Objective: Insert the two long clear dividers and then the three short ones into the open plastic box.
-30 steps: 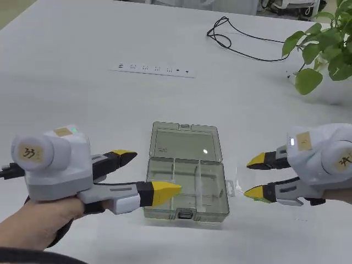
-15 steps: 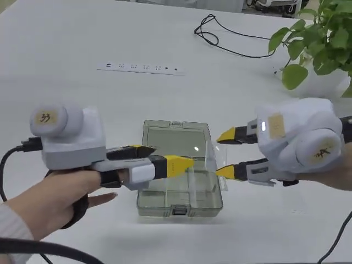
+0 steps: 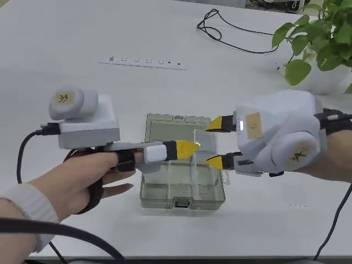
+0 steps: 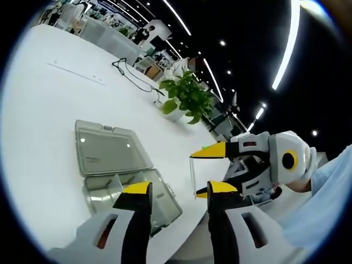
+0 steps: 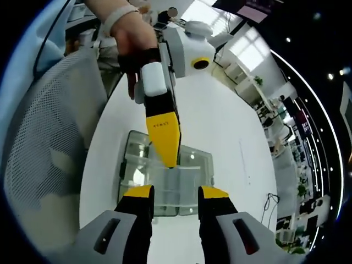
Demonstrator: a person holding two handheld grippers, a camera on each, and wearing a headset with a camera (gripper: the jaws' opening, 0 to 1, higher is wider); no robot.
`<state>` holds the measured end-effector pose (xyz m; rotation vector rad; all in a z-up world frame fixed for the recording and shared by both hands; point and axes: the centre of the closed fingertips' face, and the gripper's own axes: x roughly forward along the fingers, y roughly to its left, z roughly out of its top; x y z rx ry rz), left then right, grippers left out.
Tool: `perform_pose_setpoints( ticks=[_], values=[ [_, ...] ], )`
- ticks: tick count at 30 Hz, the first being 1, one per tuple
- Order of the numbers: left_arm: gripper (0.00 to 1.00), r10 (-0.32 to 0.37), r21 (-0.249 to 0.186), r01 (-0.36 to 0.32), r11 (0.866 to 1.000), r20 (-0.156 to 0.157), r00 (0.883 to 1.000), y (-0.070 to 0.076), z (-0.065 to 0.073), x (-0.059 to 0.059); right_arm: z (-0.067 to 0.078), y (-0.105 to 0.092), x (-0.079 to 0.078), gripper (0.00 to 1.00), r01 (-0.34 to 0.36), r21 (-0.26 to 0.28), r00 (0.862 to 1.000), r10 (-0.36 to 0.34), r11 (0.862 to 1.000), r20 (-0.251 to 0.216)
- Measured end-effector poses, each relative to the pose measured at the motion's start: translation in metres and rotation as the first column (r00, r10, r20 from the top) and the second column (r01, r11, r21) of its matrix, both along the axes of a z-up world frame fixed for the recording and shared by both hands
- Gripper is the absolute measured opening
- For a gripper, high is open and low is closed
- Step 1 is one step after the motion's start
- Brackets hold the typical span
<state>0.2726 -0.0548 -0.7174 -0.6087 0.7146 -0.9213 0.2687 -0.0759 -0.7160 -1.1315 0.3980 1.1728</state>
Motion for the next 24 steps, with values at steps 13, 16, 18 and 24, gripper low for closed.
perform_pose_setpoints(
  ticks=[13, 16, 18, 24],
  values=[
    [0.15, -0.04, -0.003, 0.04, 0.999, -0.054, 0.998, -0.018, -0.003, -0.003, -0.005, 0.008, -0.002, 0.32, -0.029, -0.048, 0.999, 0.031, 0.998, 0.034],
    [0.11, -0.04, -0.013, 0.04, 0.999, -0.057, 0.998, -0.019, -0.001, -0.003, -0.003, 0.006, 0.001, 0.32, -0.018, -0.042, 0.999, 0.019, 0.999, 0.032],
    [0.08, -0.037, -0.019, 0.036, 0.999, -0.053, 0.998, -0.019, 0.0, -0.002, -0.002, 0.006, 0.001, 0.32, -0.015, -0.039, 0.999, 0.016, 0.999, 0.03],
    [0.01, -0.036, -0.038, 0.033, 0.999, -0.067, 0.997, -0.019, -0.001, -0.002, -0.003, 0.005, 0.001, 0.32, -0.021, -0.045, 0.999, 0.022, 0.999, 0.025]
  ],
)
